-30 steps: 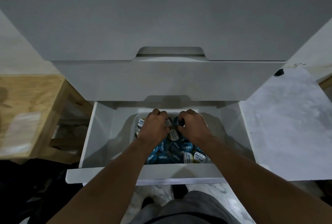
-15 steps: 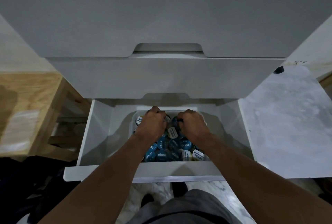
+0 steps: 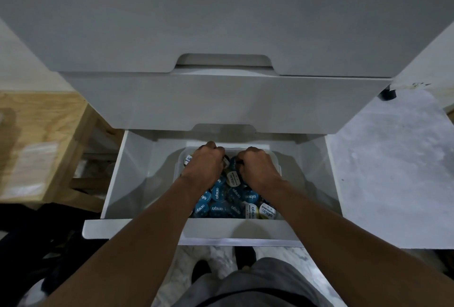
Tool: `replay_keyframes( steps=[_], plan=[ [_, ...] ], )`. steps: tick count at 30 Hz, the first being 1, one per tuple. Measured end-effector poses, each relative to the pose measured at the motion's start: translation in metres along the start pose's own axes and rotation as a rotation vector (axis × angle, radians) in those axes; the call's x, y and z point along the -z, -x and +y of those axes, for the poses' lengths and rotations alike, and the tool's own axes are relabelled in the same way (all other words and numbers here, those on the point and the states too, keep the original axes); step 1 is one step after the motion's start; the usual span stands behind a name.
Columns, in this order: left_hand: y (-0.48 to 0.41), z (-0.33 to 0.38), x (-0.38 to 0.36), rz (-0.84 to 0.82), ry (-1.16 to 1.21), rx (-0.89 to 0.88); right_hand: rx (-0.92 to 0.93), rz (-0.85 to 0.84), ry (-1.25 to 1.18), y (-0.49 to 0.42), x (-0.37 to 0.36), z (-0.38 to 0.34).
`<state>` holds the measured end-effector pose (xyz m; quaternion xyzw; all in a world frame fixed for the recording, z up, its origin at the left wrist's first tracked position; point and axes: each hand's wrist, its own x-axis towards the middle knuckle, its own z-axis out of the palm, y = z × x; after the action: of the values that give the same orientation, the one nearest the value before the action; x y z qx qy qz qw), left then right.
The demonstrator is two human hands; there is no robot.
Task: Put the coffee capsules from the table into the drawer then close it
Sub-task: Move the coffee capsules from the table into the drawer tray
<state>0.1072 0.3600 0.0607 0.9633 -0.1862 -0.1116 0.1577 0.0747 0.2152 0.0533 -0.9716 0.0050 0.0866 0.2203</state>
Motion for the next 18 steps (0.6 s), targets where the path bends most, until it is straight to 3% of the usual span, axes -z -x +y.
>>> replay_keyframes(
  steps=[18],
  plan=[
    [0.021, 0.015, 0.017, 0.074, -0.209, 0.065, 0.076, 0.027, 0.078, 0.012, 0.019, 0.008]
  ],
)
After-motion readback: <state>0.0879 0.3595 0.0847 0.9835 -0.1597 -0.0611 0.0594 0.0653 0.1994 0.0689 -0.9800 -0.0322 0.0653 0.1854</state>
